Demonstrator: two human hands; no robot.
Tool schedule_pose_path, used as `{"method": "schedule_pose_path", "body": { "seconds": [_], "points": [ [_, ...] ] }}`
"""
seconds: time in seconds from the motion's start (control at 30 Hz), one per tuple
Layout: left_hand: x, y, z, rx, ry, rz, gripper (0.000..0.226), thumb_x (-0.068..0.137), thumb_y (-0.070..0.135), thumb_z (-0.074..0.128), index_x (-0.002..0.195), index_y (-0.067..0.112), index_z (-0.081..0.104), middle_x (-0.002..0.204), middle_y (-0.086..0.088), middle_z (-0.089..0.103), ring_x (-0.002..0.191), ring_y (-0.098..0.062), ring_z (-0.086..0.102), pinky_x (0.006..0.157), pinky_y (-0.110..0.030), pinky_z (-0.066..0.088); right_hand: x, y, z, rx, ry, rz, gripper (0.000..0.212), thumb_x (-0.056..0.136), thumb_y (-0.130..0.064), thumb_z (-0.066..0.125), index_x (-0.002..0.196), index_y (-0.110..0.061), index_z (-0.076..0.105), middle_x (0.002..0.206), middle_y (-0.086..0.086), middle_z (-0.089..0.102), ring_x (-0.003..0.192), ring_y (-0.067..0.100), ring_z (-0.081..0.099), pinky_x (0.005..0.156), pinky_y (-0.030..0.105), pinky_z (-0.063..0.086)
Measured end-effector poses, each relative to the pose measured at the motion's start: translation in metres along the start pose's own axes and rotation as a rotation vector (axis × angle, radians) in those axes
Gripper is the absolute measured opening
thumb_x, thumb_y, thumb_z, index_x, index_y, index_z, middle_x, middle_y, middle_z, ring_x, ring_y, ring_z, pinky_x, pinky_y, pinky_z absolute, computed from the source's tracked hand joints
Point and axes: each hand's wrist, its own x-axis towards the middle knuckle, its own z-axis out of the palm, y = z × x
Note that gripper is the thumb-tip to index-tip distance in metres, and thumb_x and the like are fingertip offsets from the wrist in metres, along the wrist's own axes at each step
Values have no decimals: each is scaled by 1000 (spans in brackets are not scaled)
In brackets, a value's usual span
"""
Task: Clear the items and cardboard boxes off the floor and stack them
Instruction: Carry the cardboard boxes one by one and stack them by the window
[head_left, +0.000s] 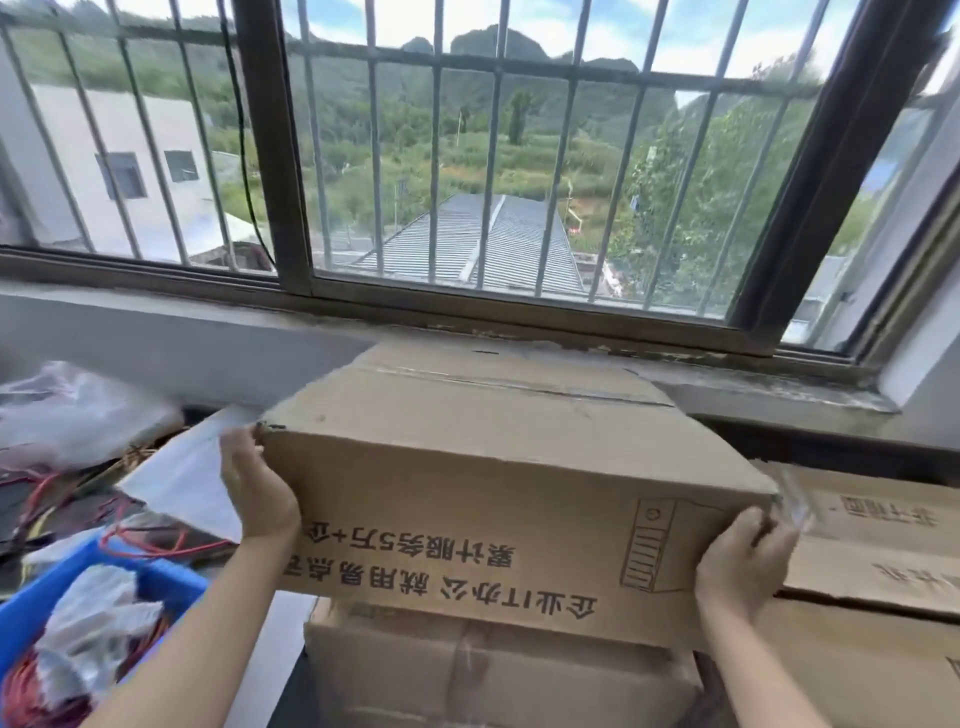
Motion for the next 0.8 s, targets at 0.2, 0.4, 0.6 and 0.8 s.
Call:
{"method": "schedule_pose_path", "body": {
  "seconds": [0.2,0.4,0.6,0.8],
  "points": [
    [-25,-57,-19,230,-195,-119,51,54,60,39,76,15,35,71,3,31,65,-13,31,62,-33,24,-21,79,12,-177,-13,37,78,81,-41,16,114,24,44,117,44,47,108,54,46,90,42,27],
    [-21,-70,-24,317,-291,-143,74,54,68,32,96,7,34,76,1,34,68,-13,35,59,-30,28,-29,94,14,-349,27,31,59,89,-22,16,107,28,42,111,49,44,102,59,45,87,49,27],
    [-22,-63,-28,286,-359,-181,66,61,63,37,96,7,33,77,2,34,68,-8,36,60,-26,30,-32,86,10,-368,-8,33,63,89,-30,14,101,23,45,106,47,47,100,57,47,85,53,31],
    [-24,-65,-34,278,-325,-230,38,83,50,48,94,13,44,88,-1,46,81,-14,44,69,-30,38,-37,75,-7,-322,-81,133,54,99,-32,27,117,15,46,122,36,46,118,45,42,98,43,29]
  ]
}}
